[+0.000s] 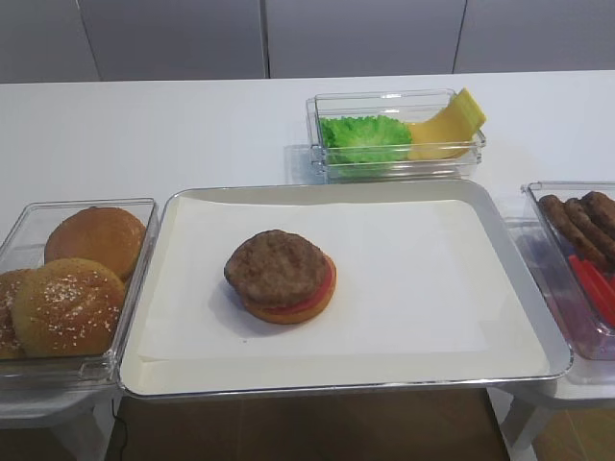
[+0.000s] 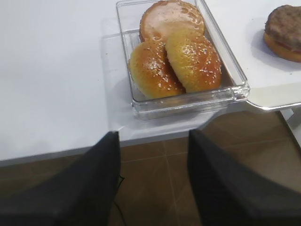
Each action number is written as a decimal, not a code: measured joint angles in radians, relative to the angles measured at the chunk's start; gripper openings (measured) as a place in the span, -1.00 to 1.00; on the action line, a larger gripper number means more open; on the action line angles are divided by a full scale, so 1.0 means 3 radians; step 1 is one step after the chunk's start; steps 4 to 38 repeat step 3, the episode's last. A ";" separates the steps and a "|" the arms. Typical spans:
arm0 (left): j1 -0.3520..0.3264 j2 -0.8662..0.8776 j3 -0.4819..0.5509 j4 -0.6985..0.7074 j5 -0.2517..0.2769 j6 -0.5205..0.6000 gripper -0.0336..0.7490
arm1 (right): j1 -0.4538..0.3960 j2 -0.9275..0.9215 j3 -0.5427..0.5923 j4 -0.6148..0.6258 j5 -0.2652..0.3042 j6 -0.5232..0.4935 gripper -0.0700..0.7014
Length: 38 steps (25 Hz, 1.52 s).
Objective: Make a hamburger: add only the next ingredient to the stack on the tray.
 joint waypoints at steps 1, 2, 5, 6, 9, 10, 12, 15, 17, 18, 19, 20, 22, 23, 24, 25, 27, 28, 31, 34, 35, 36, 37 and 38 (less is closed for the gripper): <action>0.0000 0.0000 0.0000 0.0000 0.0000 0.0000 -0.01 | 0.0000 0.0000 0.0000 0.0000 0.0000 0.0000 0.39; 0.0000 0.0000 0.0000 0.0000 0.0000 0.0000 -0.01 | 0.0000 0.0000 0.0000 0.0000 0.0000 0.0000 0.39; 0.0000 0.0000 0.0000 0.0000 0.0000 0.0000 -0.01 | 0.0000 0.0000 0.0000 0.0000 0.0000 0.0000 0.39; 0.0000 0.0000 0.0000 0.0000 0.0000 0.0000 -0.01 | 0.0000 0.0000 0.0000 0.0000 0.0000 0.0000 0.39; 0.0000 0.0000 0.0000 0.0000 0.0000 0.0000 -0.01 | 0.0000 0.0000 0.0000 0.0000 0.0000 0.0000 0.39; 0.0000 0.0000 0.0000 0.0000 0.0000 0.0000 -0.01 | 0.0000 0.0000 0.0000 0.0000 0.0000 0.0000 0.39; 0.0000 0.0000 0.0000 0.0000 0.0000 0.0000 -0.01 | 0.0000 0.0000 0.0000 0.0000 0.0000 0.0000 0.39; 0.0000 0.0000 0.0000 0.0000 0.0000 0.0000 -0.01 | 0.0000 0.0000 0.0000 0.0000 0.0000 0.0000 0.39; 0.0000 0.0000 0.0000 0.0000 0.0000 0.0000 -0.01 | 0.0000 0.0000 0.0000 0.0000 0.0000 0.0000 0.39; 0.0000 0.0000 0.0000 0.0000 0.0000 0.0000 -0.01 | 0.0000 0.0000 0.0000 0.0000 0.0000 0.0000 0.39; 0.0000 0.0000 0.0000 0.0000 0.0000 0.0000 -0.01 | 0.0000 0.0000 0.0000 0.0000 0.0000 0.0000 0.39; 0.0000 0.0000 0.0000 0.0000 0.0000 0.0000 -0.01 | 0.0000 0.0000 0.0000 0.0000 0.0000 0.0000 0.39; 0.0000 0.0000 0.0000 0.0000 0.0000 0.0000 -0.01 | 0.0000 0.0000 0.0000 0.0000 0.0000 0.0000 0.39; 0.0000 0.0000 0.0000 0.0000 0.0000 0.0000 -0.01 | 0.0000 0.0000 0.0000 0.0000 0.0000 0.0000 0.39; 0.0000 0.0000 0.0000 0.0000 0.0000 0.0000 -0.01 | 0.0000 0.0000 0.0000 0.0000 0.0000 0.0000 0.39; 0.0000 0.0000 0.0000 0.0000 0.0000 0.0000 -0.01 | 0.0000 0.0000 0.0000 0.0000 0.0000 0.0000 0.39; 0.0000 0.0000 0.0000 0.0000 0.0000 0.0000 -0.01 | 0.0000 0.0000 0.0000 0.0000 0.0000 0.0000 0.39; 0.0000 0.0000 0.0000 0.0000 0.0000 0.0000 -0.01 | 0.0000 0.0000 0.0000 0.0000 0.0000 0.0000 0.39; 0.0000 0.0000 0.0000 0.0000 0.0000 0.0000 -0.01 | 0.0000 0.0000 0.0000 0.0000 0.0000 0.0000 0.39; 0.0000 0.0000 0.0000 0.0000 0.0000 0.0000 -0.01 | 0.0000 0.0000 0.0000 0.0000 0.0000 0.0000 0.39; 0.0000 0.0000 0.0000 0.0000 0.0000 0.0000 -0.01 | 0.0000 0.0000 0.0000 0.0000 0.0000 0.0000 0.39; 0.0000 0.0000 0.0000 0.0000 0.0000 0.0000 -0.01 | 0.0000 0.0000 0.0000 0.0000 0.0000 0.0000 0.39; 0.0000 0.0000 0.0000 0.0000 0.0000 0.0000 -0.01 | 0.0000 0.0000 0.0000 0.0000 0.0000 0.0000 0.39; 0.0000 0.0000 0.0000 0.0000 0.0000 0.0000 -0.01 | 0.0000 0.0000 0.0000 0.0000 0.0000 0.0000 0.39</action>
